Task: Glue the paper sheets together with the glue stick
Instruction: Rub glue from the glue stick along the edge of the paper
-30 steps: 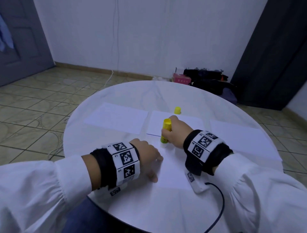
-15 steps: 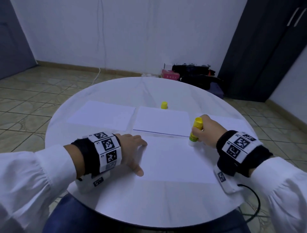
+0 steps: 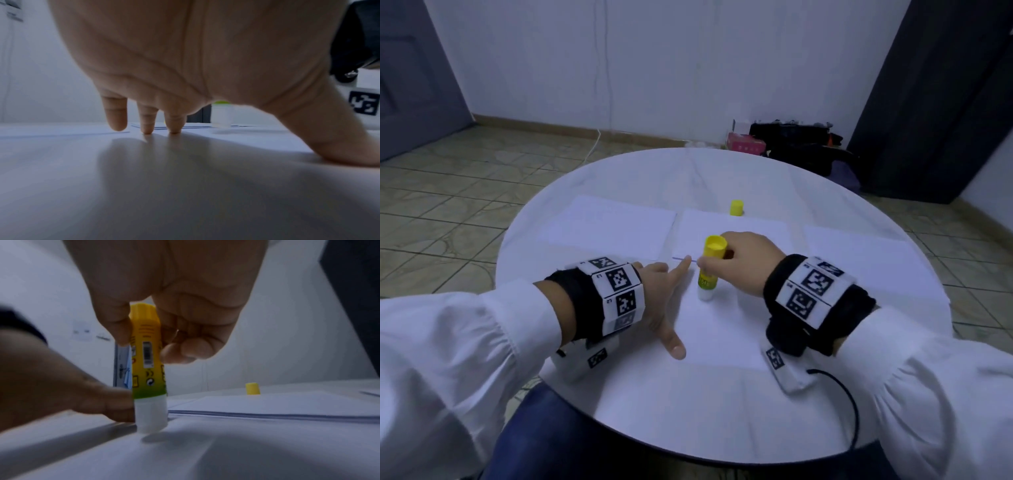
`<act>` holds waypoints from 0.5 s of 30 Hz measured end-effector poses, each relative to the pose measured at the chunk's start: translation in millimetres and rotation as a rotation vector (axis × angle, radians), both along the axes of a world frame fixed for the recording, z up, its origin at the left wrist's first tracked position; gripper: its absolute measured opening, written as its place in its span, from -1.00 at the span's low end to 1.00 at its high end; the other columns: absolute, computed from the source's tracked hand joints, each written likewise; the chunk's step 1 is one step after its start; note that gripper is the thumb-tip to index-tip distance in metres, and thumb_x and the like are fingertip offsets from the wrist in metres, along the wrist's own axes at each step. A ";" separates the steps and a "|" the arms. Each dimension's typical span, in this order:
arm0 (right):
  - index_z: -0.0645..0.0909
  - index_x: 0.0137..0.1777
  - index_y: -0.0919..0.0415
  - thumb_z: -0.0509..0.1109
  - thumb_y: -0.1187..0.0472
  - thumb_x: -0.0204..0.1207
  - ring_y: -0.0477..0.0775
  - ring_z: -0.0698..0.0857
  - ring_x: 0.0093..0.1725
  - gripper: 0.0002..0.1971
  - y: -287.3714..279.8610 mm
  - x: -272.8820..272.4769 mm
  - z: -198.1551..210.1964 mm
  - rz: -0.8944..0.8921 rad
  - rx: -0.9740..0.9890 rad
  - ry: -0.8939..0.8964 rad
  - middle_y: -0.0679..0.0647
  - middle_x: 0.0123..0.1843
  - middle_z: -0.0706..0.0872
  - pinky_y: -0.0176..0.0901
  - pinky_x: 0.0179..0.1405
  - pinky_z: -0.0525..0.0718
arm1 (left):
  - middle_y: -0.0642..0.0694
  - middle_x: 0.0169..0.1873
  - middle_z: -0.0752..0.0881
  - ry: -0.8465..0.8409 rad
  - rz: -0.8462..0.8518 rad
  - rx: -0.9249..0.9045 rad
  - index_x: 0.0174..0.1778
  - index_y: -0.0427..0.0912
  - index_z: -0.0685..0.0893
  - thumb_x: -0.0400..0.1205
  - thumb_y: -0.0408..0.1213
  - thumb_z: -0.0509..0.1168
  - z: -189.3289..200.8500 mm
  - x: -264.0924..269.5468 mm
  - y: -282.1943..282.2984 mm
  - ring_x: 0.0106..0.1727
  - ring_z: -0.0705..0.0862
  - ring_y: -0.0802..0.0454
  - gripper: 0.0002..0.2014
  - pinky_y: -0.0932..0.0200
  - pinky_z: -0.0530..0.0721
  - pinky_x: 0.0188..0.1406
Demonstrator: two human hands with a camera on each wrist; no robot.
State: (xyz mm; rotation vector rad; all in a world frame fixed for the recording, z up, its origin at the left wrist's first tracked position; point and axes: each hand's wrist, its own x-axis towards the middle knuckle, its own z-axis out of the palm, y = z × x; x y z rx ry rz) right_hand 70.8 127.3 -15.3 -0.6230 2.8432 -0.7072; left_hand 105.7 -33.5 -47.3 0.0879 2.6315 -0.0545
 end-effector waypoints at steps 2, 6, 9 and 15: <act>0.49 -0.15 0.14 0.32 -0.13 0.54 0.01 0.52 -0.12 -0.69 -12.2 -1.7 -4.5 -0.002 0.013 0.037 -0.09 -0.27 0.50 -0.22 -0.33 0.40 | -0.05 0.50 0.29 0.004 -0.001 0.007 0.61 0.09 -0.41 0.07 0.45 0.50 -0.4 0.4 0.5 0.49 0.34 -0.30 0.46 -0.25 0.38 0.46; 0.45 -0.18 0.13 0.31 -0.13 0.54 0.01 0.51 -0.12 -0.68 -17.5 -4.8 -7.3 -0.007 0.021 0.043 -0.09 -0.28 0.48 -0.23 -0.36 0.36 | -0.10 0.53 0.26 -0.005 -0.002 -0.004 0.61 0.11 -0.37 0.07 0.44 0.51 0.1 0.8 1.5 0.52 0.31 -0.33 0.44 -0.28 0.34 0.49; 0.44 -0.22 0.14 0.30 -0.11 0.55 0.01 0.50 -0.14 -0.68 -15.0 2.8 -5.8 0.051 0.026 0.044 -0.08 -0.29 0.48 -0.36 -0.37 0.34 | -0.12 0.62 0.12 -0.012 0.003 -0.015 0.64 0.12 -0.26 0.14 0.39 0.52 2.6 4.0 4.2 0.59 0.20 -0.33 0.35 -0.30 0.27 0.53; 0.48 -0.27 0.14 0.33 -0.05 0.53 0.01 0.56 -0.16 -0.71 -7.4 34.1 -2.2 0.207 0.065 0.016 -0.02 -0.26 0.57 -0.17 -0.18 0.48 | 0.02 0.62 0.11 -0.040 -0.081 -0.045 0.55 0.35 -0.20 0.00 0.53 0.45 5.0 5.9 6.6 0.66 0.03 -0.20 0.31 -0.31 0.20 0.55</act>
